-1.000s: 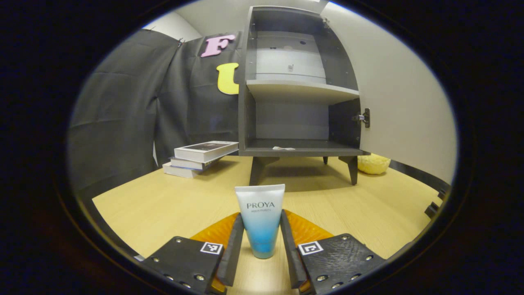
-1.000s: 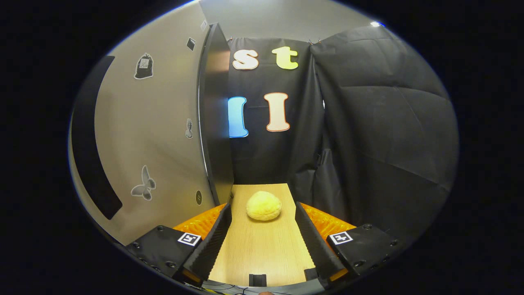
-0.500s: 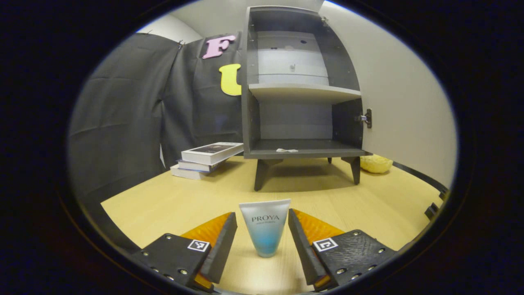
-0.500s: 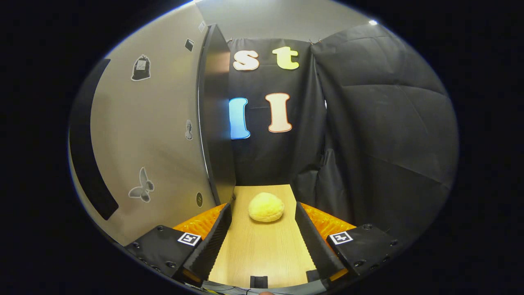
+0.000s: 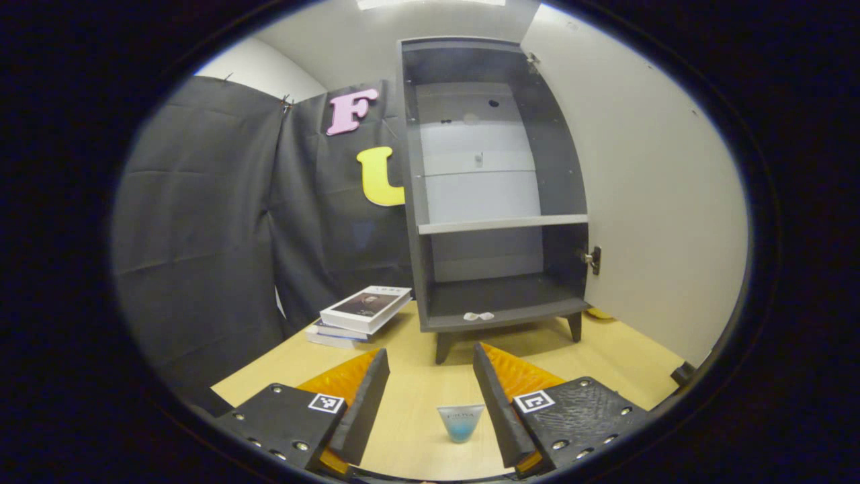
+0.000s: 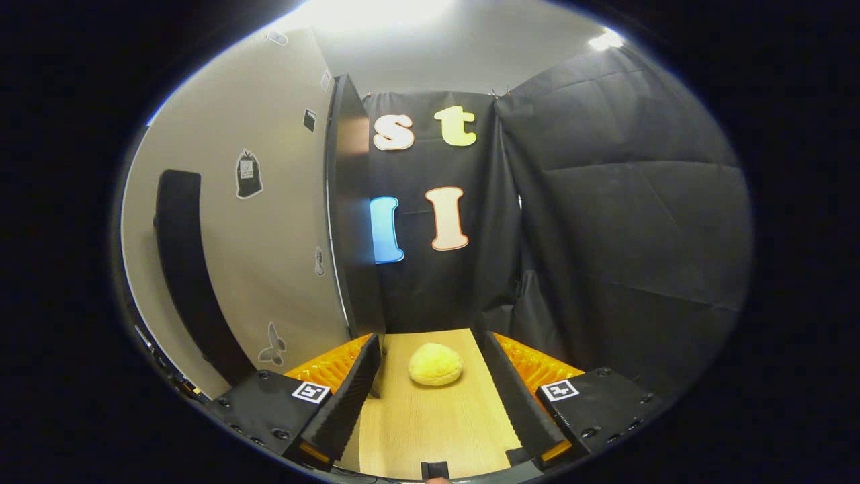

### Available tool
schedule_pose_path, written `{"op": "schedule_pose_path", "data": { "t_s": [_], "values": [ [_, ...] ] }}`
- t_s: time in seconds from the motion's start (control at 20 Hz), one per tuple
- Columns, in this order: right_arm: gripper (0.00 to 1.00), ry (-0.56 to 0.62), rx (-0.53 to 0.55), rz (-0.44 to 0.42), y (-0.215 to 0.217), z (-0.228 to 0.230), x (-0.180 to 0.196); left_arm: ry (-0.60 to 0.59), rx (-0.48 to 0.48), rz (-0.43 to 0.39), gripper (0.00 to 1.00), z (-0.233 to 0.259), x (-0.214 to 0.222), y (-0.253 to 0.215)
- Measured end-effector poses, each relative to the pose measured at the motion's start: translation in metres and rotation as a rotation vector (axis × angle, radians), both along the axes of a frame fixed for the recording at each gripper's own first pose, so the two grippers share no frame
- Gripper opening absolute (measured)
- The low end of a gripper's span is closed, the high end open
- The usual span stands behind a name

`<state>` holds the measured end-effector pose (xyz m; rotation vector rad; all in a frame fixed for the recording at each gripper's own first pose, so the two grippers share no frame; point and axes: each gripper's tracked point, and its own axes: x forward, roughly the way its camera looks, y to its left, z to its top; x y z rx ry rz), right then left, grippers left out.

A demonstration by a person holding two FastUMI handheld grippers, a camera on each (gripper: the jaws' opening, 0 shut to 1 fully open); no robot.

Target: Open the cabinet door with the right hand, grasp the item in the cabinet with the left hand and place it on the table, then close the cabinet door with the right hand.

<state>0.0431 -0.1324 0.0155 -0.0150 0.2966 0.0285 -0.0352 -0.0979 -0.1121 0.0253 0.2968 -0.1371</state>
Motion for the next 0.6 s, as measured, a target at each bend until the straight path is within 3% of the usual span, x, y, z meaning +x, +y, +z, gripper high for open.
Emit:
{"op": "schedule_pose_path", "data": {
  "t_s": [0.2,0.3,0.6],
  "values": [
    [0.98,-0.015,-0.002,-0.03,0.012,0.025,-0.021,-0.038,-0.026,0.023,0.75,0.03,0.017,0.026],
    [0.92,-0.009,0.004,-0.04,0.025,0.033,-0.033,-0.077,-0.024,0.028,0.75,0.042,0.021,0.045],
    [0.92,-0.072,-0.088,-0.098,0.044,0.054,-0.051,-0.068,-0.013,0.016,0.76,0.021,0.022,0.085]
  ]
}}
